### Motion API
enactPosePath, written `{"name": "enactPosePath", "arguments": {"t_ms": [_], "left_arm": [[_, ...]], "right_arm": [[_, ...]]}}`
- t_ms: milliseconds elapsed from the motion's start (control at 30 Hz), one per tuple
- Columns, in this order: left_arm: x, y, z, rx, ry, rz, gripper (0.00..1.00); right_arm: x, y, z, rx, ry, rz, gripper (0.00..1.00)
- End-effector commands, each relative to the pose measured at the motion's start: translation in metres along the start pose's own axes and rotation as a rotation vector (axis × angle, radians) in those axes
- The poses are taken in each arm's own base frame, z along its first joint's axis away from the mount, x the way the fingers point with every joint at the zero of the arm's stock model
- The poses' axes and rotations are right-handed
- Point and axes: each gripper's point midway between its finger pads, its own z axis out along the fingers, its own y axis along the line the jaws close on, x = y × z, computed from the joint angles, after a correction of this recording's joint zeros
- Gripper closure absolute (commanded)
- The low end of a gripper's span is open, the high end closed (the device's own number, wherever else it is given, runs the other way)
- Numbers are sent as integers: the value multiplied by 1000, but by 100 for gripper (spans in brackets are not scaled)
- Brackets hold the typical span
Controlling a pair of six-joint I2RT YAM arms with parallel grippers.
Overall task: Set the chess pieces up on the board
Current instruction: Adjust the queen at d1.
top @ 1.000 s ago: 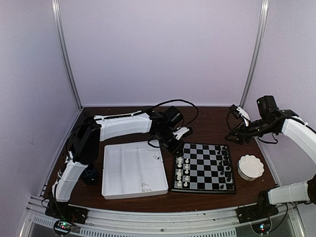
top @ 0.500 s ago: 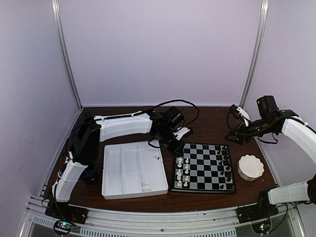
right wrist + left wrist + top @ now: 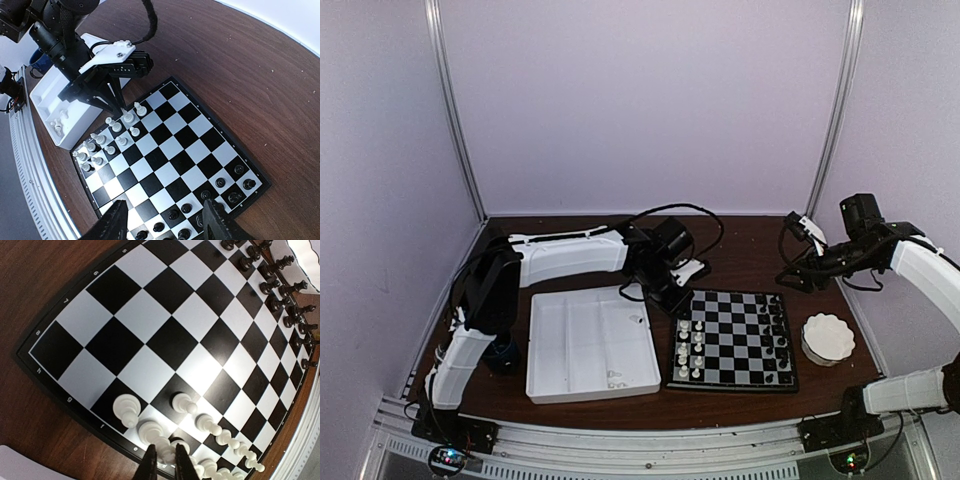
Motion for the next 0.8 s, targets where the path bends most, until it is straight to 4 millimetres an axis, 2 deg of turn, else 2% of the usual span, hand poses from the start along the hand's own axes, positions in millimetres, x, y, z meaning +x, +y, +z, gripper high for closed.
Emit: {"name": "enactPosePath", "arguments": {"t_ms": [0, 133, 400, 500, 600, 700, 767], "left_arm": [[3, -2, -10, -19, 9, -2, 92], [3, 0, -10, -29, 7, -8, 80], [-10, -4, -25, -38, -30, 9, 72], [-19, -7, -48, -63, -47, 39, 69], [-17, -9, -76, -99, -52, 95, 65], [-7, 8, -106, -183, -45, 133, 65], [2, 32, -120, -245, -44, 92, 63]], "right_arm": [[-7, 2, -4, -8, -25, -7, 46], [-7, 2, -5, -7, -24, -7, 46], [-7, 2, -5, -6, -25, -6, 46], [-7, 3, -5, -7, -24, -6, 46], [-6, 3, -5, -5, -21, -8, 46], [-6, 3, -5, -7, -23, -12, 46], [-7, 3, -5, -10, -25, -13, 46]]}}
